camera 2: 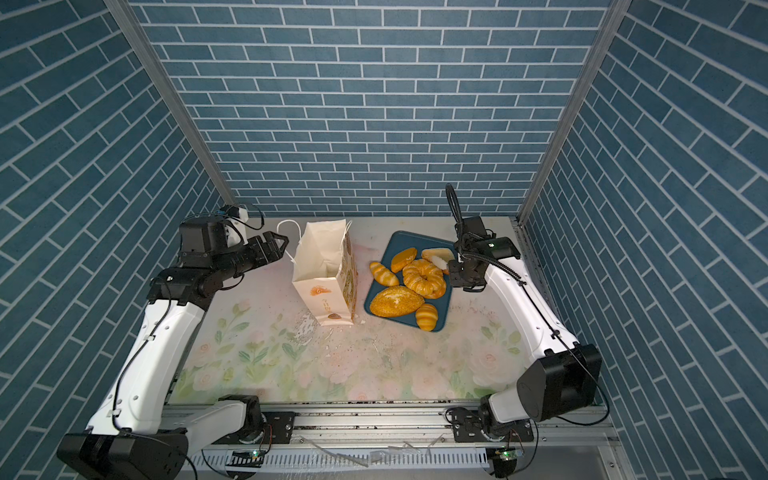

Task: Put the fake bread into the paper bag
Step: 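Swing the right gripper with open tongs back over the bread tray, then lower the tongs onto the croissant ring and pinch it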

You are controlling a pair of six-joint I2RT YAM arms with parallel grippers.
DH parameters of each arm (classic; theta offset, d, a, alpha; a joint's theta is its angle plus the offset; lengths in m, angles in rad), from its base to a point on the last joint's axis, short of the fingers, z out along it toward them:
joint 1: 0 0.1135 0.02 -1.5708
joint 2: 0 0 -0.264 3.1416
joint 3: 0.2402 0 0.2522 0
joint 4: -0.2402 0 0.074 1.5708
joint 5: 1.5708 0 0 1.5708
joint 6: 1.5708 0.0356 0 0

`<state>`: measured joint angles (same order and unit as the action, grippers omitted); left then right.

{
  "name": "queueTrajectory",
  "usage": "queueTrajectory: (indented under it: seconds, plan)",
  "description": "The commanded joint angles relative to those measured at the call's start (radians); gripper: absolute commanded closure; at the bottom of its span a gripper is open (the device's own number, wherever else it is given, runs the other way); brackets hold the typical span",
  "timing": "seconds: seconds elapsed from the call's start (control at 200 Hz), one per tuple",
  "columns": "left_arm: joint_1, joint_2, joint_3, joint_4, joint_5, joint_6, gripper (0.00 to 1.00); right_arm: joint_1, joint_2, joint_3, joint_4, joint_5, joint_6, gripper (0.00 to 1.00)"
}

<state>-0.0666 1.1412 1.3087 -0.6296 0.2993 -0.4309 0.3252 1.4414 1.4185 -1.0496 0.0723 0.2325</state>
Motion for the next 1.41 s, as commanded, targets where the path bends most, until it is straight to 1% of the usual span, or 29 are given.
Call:
queueTrajectory:
  seconds: [0.0,0.28,0.375,0.52,0.705,0.74,0.86,1.08,1.4]
  plan:
    - [-0.01,0.005,0.015,0.021,-0.011,0.002,0.13,-0.006,-0.022,-0.01,-0.003,-0.055,0.058,0.58]
    - [-0.015,-0.01,0.003,0.016,-0.025,0.0,0.13,-0.012,0.001,-0.024,-0.021,-0.101,0.061,0.59]
    - [-0.015,-0.008,-0.004,0.024,-0.025,-0.005,0.13,-0.015,0.006,-0.042,-0.01,-0.11,0.064,0.59]
    - [-0.021,0.0,-0.002,0.031,-0.02,-0.011,0.13,-0.015,0.027,-0.054,0.006,-0.153,0.073,0.6]
    - [-0.024,-0.003,-0.001,0.026,-0.027,-0.007,0.13,-0.018,0.049,-0.068,0.025,-0.154,0.074,0.61]
    - [-0.024,-0.002,0.0,0.024,-0.028,-0.006,0.13,-0.02,0.054,-0.072,0.03,-0.187,0.076,0.62]
    - [-0.024,0.001,0.004,0.022,-0.032,-0.004,0.13,-0.021,0.059,-0.086,0.044,-0.199,0.077,0.63]
    - [-0.024,0.024,0.031,0.017,-0.024,0.005,0.12,-0.02,0.05,-0.089,0.054,-0.206,0.076,0.68]
    - [-0.025,0.031,0.03,0.028,-0.019,0.005,0.13,-0.021,-0.008,-0.079,0.036,-0.218,0.058,0.78]
